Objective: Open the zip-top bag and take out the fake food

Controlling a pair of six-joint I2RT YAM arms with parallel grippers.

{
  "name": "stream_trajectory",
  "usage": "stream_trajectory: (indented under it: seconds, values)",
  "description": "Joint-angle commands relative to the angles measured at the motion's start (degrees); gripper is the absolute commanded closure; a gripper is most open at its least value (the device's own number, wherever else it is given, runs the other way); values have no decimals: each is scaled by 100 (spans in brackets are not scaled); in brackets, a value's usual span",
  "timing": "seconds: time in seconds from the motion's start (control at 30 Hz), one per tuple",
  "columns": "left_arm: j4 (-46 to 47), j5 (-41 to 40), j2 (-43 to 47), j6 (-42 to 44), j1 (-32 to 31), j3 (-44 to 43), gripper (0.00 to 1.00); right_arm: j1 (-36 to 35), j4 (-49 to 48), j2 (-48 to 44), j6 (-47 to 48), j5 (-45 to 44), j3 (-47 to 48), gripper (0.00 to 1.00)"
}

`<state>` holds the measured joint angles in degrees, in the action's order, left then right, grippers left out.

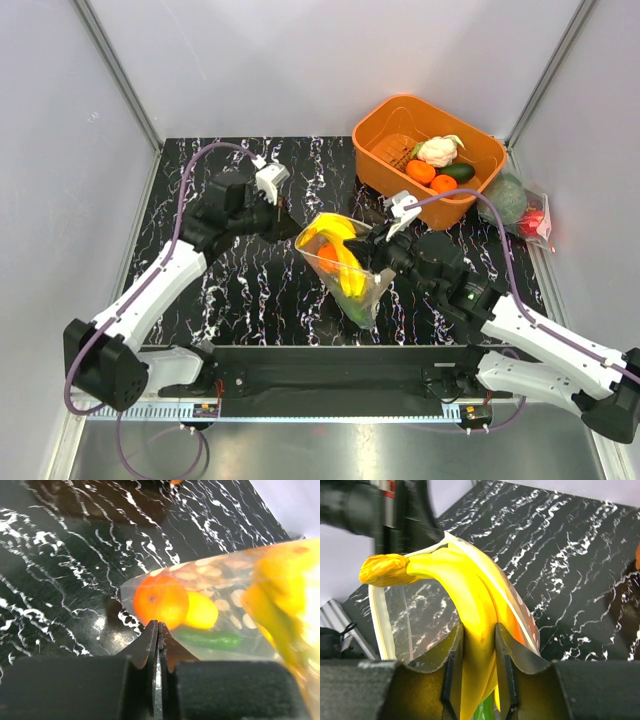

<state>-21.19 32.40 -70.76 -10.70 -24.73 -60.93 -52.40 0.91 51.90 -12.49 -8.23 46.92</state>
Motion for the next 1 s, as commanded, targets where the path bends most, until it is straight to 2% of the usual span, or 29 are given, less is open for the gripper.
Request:
stream_trajectory:
  seconds: [0.0,0.07,0.13,0.2,0.23,0.33,0.4,0.63,0.97]
  values:
    - [168,-662,728,-309,3,186,83,-42,-644,39,-148,-390,-86,100]
    - [-86,-1620,1010,-685,12,309,77,-42,-688,110,-209,-600,-139,100]
    - [-157,-2069,1450,-1003,3,563,63,-42,-767,215,-219,-749,-156,100]
    - [9,-2063,1879,-1538,3,957,57,-51,-881,311,-210,-803,-174,100]
    - [236,-1854,2012,-1741,3,1082,50,-42,-925,399,-210,-881,-174,100]
    - [588,-1572,2434,-2462,-5,1494,47,-51,-1066,601,-236,-1127,-157,100]
    - [800,-1439,2645,-2901,-5,1688,39,-42,-1171,707,-289,-1251,-148,100]
    - [2019,-955,2568,-3807,-146,2251,33,-51,-1418,1015,-429,-1462,-183,100]
    - [2997,-1113,1971,-4107,-550,2305,29,-51,-1383,1059,-438,-1436,-218,100]
